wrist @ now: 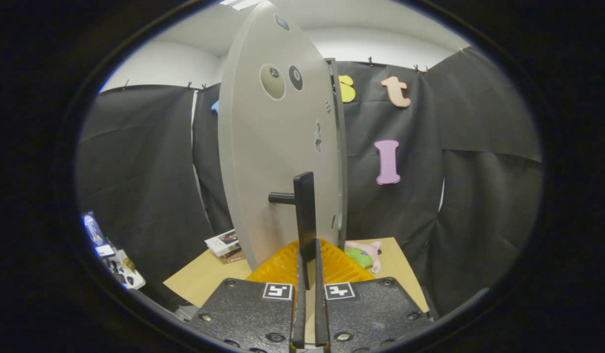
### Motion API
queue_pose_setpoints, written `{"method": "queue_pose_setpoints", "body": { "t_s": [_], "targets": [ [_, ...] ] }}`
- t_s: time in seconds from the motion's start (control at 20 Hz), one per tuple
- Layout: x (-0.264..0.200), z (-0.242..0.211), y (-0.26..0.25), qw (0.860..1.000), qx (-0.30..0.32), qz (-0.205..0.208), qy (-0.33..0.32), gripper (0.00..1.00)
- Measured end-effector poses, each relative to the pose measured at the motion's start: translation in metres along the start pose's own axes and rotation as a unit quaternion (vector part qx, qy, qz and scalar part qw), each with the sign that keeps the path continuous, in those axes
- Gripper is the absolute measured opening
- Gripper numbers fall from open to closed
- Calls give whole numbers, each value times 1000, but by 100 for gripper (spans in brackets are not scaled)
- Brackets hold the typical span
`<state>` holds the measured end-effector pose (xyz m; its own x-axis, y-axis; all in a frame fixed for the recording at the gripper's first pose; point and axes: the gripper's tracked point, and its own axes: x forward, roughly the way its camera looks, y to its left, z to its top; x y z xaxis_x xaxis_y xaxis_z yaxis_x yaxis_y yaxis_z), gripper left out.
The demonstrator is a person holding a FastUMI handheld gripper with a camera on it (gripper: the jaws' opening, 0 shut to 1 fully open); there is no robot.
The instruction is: Open the shoe cabinet door, grab the shoes and put them into the shoe cabinet, then close the shoe cabinet door.
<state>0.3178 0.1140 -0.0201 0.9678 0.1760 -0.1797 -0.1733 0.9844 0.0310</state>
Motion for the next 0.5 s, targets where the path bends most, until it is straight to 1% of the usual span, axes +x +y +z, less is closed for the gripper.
{"method": "queue_pose_setpoints", "body": {
  "t_s": [0.25,0.35,0.4,0.45,0.5],
  "targets": [
    [-2,0,-19,1000,2,-30,1,6],
    [-5,-1,-28,999,2,-46,6,6],
    [-5,-1,-27,999,10,-39,5,6],
    [-2,-4,-18,999,23,-20,11,4],
    [-1,-9,-8,999,35,-1,20,5]
  ]
}}
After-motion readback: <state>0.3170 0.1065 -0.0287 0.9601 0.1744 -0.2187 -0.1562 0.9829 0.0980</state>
